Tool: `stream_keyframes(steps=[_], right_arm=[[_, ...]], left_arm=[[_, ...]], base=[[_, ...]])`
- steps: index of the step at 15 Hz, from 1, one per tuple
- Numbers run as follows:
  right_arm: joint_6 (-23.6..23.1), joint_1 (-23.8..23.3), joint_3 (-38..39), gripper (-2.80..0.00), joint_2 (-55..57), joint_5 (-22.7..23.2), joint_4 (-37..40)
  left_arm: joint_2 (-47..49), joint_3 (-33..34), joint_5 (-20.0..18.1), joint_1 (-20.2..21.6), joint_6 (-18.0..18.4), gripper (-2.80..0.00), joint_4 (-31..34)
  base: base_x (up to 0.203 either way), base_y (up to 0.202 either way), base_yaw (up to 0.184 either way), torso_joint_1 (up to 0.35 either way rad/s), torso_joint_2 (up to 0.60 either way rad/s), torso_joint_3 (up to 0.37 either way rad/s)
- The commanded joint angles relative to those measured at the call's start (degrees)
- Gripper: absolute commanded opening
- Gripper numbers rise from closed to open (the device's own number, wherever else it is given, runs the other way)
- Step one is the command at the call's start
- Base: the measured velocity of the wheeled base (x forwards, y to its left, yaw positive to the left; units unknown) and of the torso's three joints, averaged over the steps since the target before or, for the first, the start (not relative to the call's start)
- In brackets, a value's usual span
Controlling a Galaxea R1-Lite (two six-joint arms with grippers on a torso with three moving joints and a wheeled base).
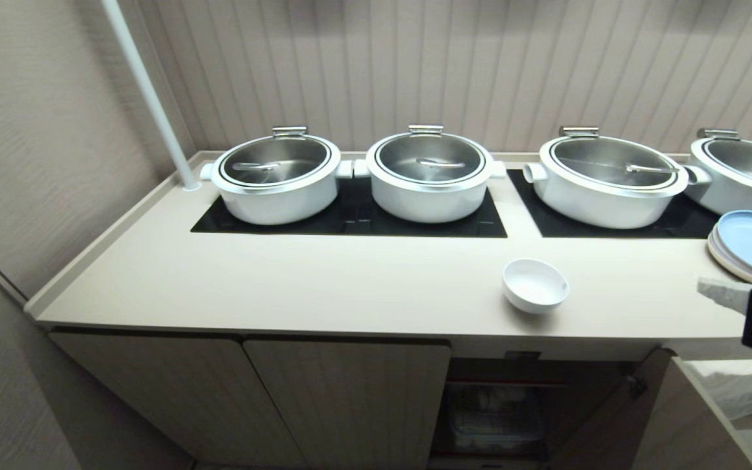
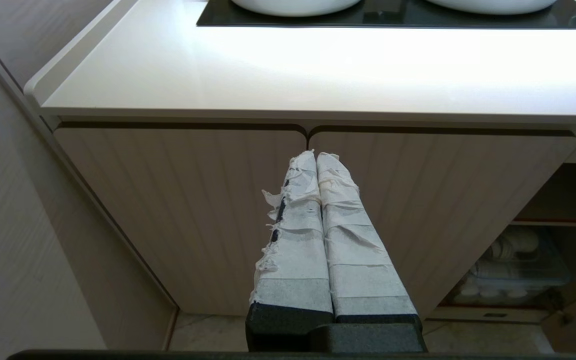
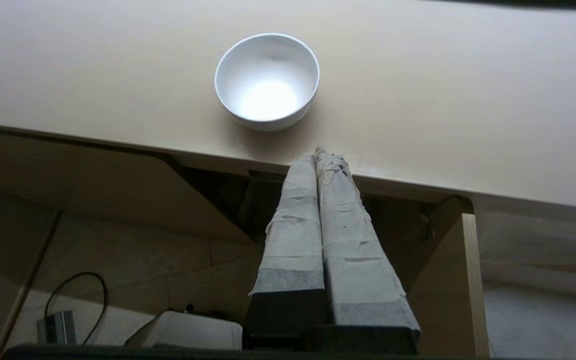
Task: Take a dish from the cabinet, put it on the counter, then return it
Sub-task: Pick up the bowl from the table
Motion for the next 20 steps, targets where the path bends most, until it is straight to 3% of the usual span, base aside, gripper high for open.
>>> stream_keyframes(steps=[1,10,14,20], right_arm=[[0.02,0.04,-3.34,-2.8,5.8,0.19,3.1],[0.23,2.32,-30.26,-2.8,28.52,0.2,24.94],[0.16,3.6,-40.34,-2.8,36.91,0.01,28.85],[0.15,3.82,-46.57,-2.8,43.61,-0.05,32.12]], left_arm=[[0.0,0.05,0.01,0.0,-0.03,-2.8,0.0],[0.0,0.05,0.01,0.0,-0.03,-2.8,0.0],[0.0,0.04,0.01,0.0,-0.03,-2.8,0.0],[0.0,-0.04,0.01,0.0,-0.02,-2.8,0.0]], base=[[0.0,0.0,0.0,0.0,0.0,0.0],[0.0,0.0,0.0,0.0,0.0,0.0],[0.0,0.0,0.0,0.0,0.0,0.0],[0.0,0.0,0.0,0.0,0.0,0.0]])
